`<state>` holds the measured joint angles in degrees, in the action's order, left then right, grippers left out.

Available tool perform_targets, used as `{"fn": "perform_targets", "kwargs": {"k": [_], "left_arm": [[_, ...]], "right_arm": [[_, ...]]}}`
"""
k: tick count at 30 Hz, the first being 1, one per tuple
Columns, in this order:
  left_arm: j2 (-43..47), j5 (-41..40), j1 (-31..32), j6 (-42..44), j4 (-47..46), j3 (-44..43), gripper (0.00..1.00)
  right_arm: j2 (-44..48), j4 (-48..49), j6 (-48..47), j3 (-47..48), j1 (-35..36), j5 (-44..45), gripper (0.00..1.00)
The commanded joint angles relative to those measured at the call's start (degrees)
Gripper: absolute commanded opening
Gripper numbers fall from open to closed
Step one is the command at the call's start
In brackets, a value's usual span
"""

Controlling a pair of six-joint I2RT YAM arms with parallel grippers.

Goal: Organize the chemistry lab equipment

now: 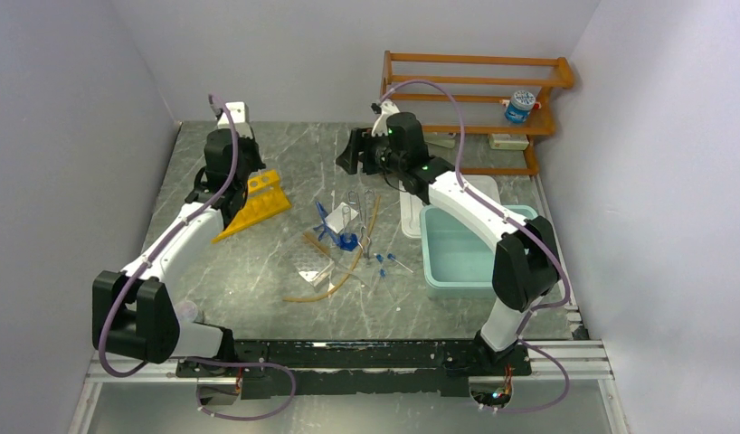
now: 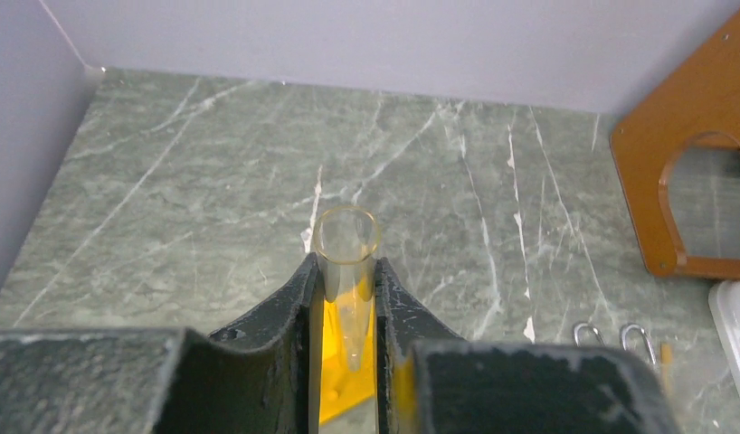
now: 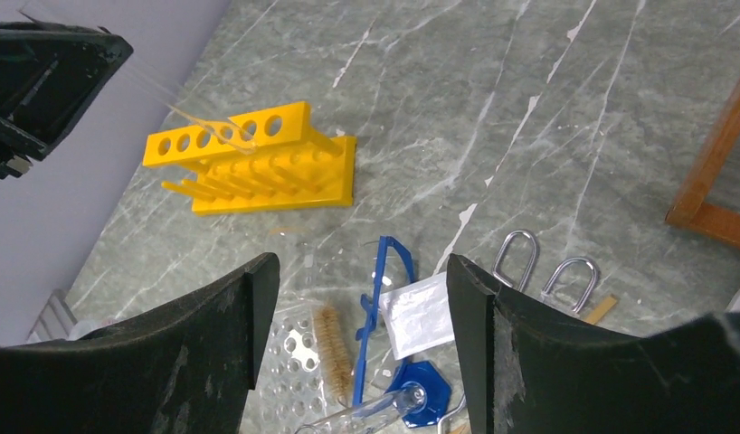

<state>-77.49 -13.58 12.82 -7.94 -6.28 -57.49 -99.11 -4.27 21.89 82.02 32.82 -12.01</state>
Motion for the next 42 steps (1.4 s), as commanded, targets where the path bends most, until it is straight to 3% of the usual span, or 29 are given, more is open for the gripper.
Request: {"fn": "perform_targets", "kwargs": {"k": [1, 36, 42], "left_arm": [[0.0, -2.8, 0.5, 2.4, -8.6, 0.4, 0.06], [-11.1, -3.6, 0.4, -0.3, -21.6, 10.2, 0.07], [-11.7, -5.4, 0.4, -1.5, -27.5, 13.2, 0.07]], "right_arm": [[-0.1, 1.4, 0.8, 0.5, -0.7, 0.4, 0.71], [-0.2, -0.6, 1.1, -1.2, -2.4, 0.5, 0.70], [-0.8, -0.1, 1.7, -0.9, -2.4, -0.8, 0.70]]}}
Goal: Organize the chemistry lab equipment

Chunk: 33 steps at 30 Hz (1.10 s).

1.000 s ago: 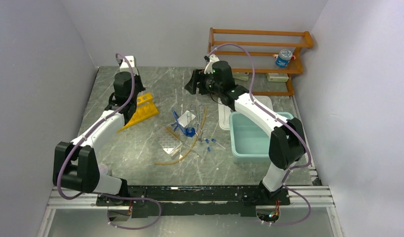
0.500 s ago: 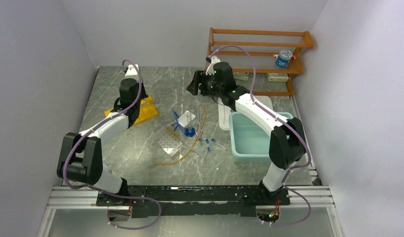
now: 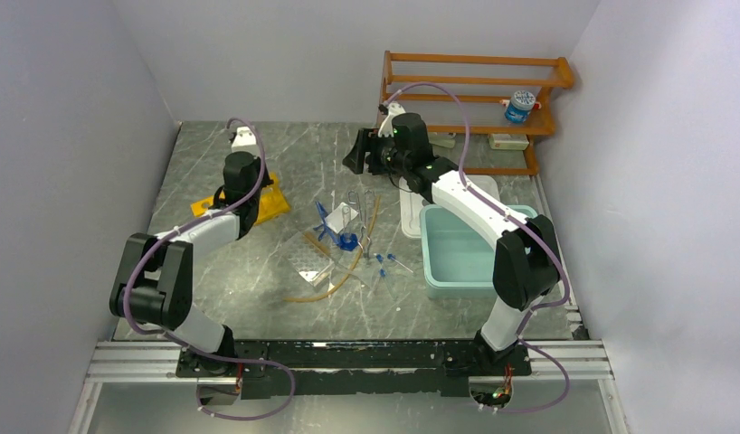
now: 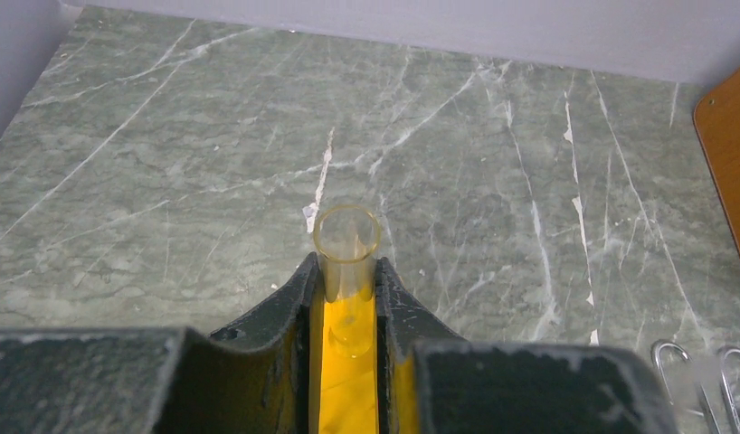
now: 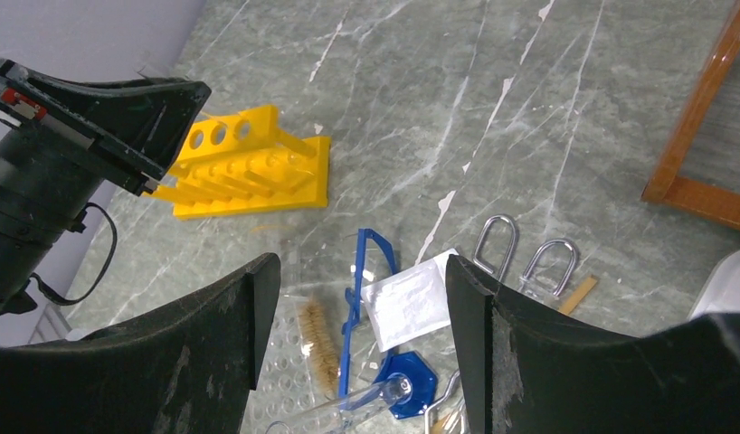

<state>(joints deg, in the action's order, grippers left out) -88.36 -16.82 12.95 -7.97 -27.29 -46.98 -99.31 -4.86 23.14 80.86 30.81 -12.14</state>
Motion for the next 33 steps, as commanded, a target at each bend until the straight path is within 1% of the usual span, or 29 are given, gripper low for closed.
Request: {"fn": "perform_targets", "kwargs": {"k": [1, 8, 11, 12, 13, 15, 17, 18, 19, 20, 22, 25, 28, 31, 33], "left_arm": [[-1.2, -2.6, 0.3, -1.3, -7.5, 3.1, 0.07], [-3.2, -6.0, 0.5, 0.9, -13.2, 5.6, 0.07], [-3.7, -6.1, 0.5, 0.8, -13.2, 5.4, 0.09], [-3.6, -6.0, 0.5, 0.5, -12.8, 5.1, 0.13], [-3.3, -6.0, 0.5, -0.3, -12.2, 4.8, 0.21], [-2.2, -6.5, 0.5, -2.1, -9.9, 3.9, 0.41], [-0.8, -6.3, 0.4, -3.9, -6.3, 2.2, 0.63], [-0.2, -6.3, 0.4, -4.3, -3.8, 1.1, 0.71], [0.4, -5.7, 0.3, -4.6, -1.9, -0.2, 0.77], [0.8, -4.9, 0.1, -4.6, 0.6, -1.8, 0.80], [2.2, -4.7, 0.0, -4.6, 5.1, -4.9, 0.84], [5.1, -3.6, 0.0, -3.4, 8.2, -7.8, 0.87], [7.6, -1.9, 0.0, -2.4, 12.4, -11.0, 0.87], [9.2, 3.7, 0.0, -1.9, 17.9, -15.0, 0.86], [9.5, 11.0, 0.0, -1.5, 21.8, -17.7, 0.84]], "right_arm": [[-0.7, 0.5, 0.6, 0.4, -0.4, -0.9, 0.70], [-1.2, -0.2, 1.0, 1.6, -0.4, -1.4, 0.70], [-1.6, -0.2, 1.2, 1.9, -0.4, -1.4, 0.70], [-1.8, -0.3, 1.2, 2.2, -0.4, -1.5, 0.70], [-2.0, -0.5, 1.3, 2.5, -0.4, -1.4, 0.70], [-2.3, -1.0, 1.4, 3.3, -0.4, -1.5, 0.71], [-2.6, -1.7, 1.4, 4.1, -0.4, -1.2, 0.71], [-2.7, -2.1, 1.3, 4.6, -0.4, -1.0, 0.71], [-2.7, -2.7, 1.3, 5.1, -0.4, -0.7, 0.71], [-3.0, -3.5, 1.2, 5.9, -0.4, -0.3, 0.72], [-3.7, -6.1, 0.7, 8.4, -0.5, -0.2, 0.72], [-4.3, -9.8, -0.5, 10.8, -0.5, 0.5, 0.73], [-3.9, -11.9, -1.7, 11.1, -0.5, 1.1, 0.73], [-3.2, -14.5, -3.3, 11.2, -0.6, 1.8, 0.73], [-2.4, -16.4, -4.3, 10.9, -0.5, 2.5, 0.73]]}}
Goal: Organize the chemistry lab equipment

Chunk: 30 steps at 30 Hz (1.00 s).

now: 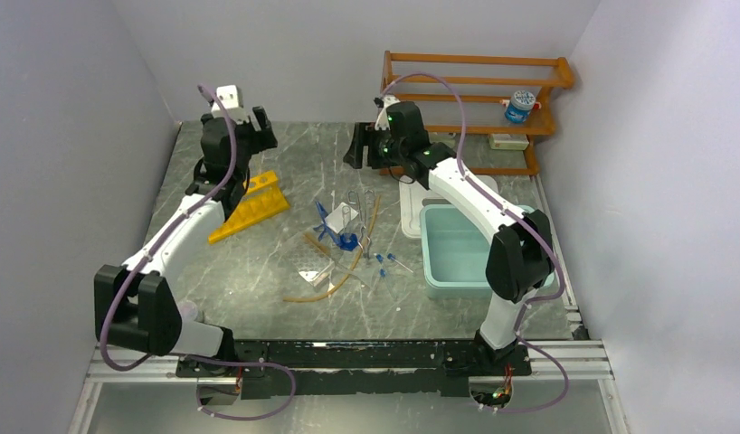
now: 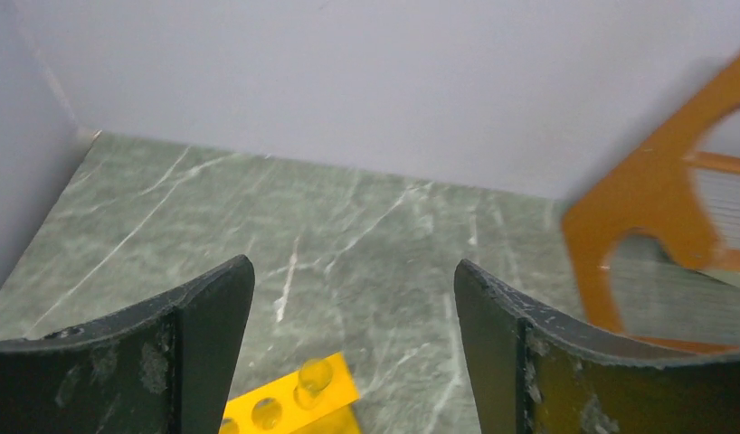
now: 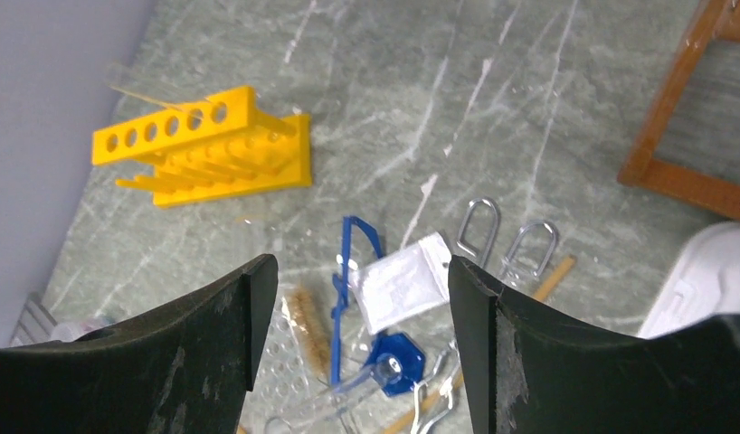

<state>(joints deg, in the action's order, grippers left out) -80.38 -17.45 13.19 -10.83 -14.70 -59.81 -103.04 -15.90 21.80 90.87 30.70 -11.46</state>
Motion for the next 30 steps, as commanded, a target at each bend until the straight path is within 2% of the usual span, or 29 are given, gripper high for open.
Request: {"fn": "perform_targets", "kwargs": {"k": [1, 6, 11, 18, 24, 26, 30], "left_arm": [[1.7, 16.4, -0.3, 1.5, 10.7, -6.0, 0.83], [3.4, 39.7, 1.1, -1.9, 9.8, -4.2, 0.78], [5.2, 43.9, 7.6, -1.2, 12.5, -0.8, 0.74], [7.3, 40.0, 14.4, -1.2, 19.4, 4.0, 0.65], [9.2, 30.6, 15.6, -5.0, 20.4, 6.3, 0.52], [9.9, 25.6, 15.6, -6.7, 20.6, 6.5, 0.51], [10.3, 21.1, 15.6, -8.7, 20.9, 6.3, 0.50]], "right_arm": [[1.9, -6.1, -3.5, 0.4, -0.5, 2.2, 0.73], [5.4, -7.7, -5.9, -3.8, -0.5, 2.4, 0.73], [10.4, -7.0, -5.9, -9.4, -0.2, 1.8, 0.72], [17.1, -5.9, -7.7, -17.1, 1.8, 0.9, 0.68], [18.0, -5.8, -15.4, -21.4, 11.5, 6.8, 0.70], [17.7, -4.4, -15.8, -22.5, 13.9, 9.1, 0.71], [15.2, -0.1, -15.0, -23.1, 17.4, 11.4, 0.71]]}}
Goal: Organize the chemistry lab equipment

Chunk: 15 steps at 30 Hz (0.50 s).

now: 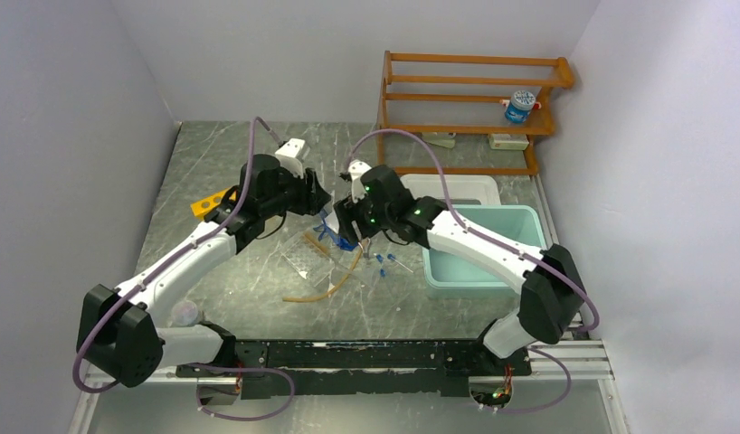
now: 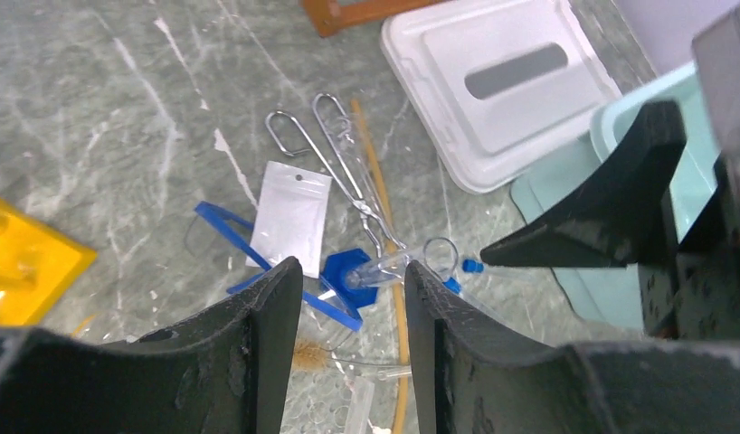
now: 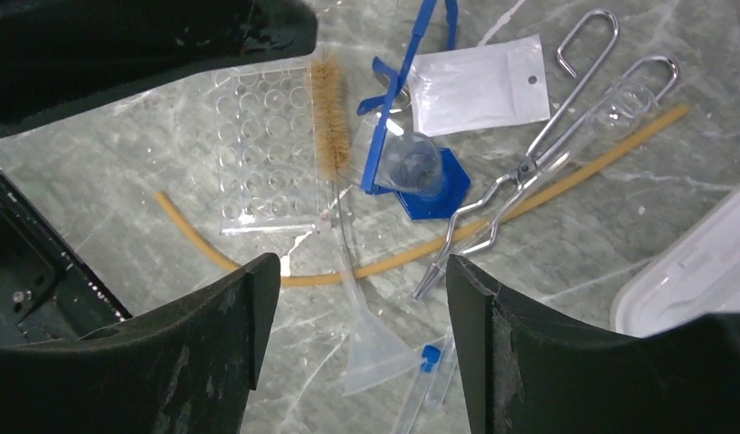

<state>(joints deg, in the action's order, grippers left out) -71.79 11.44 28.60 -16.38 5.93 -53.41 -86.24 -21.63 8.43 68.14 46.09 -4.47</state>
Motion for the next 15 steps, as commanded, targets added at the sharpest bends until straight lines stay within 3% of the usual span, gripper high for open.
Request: {"fn": "perform_targets", "kwargs": {"k": [1, 7, 12, 15], "left_arm": [[1.7, -8.6, 0.2, -3.6, 0.6, -0.3, 0.50], [2.0, -12.1, 0.2, -6.8, 1.5, 0.1, 0.50], [2.6, -14.4, 0.2, -8.1, 2.0, 0.8, 0.51], [2.7, -14.6, 0.2, -8.3, 1.9, 1.3, 0.52]], "right_arm": [[-2.3, 7.2, -0.8, -0.4, 2.5, 6.3, 0.70], [-6.0, 16.7, 3.9, -1.8, 3.6, 7.7, 0.60], [-8.0, 18.7, 6.0, -1.5, 3.7, 10.9, 0.47], [-8.8, 18.9, 7.1, -1.4, 3.7, 13.5, 0.45]]}}
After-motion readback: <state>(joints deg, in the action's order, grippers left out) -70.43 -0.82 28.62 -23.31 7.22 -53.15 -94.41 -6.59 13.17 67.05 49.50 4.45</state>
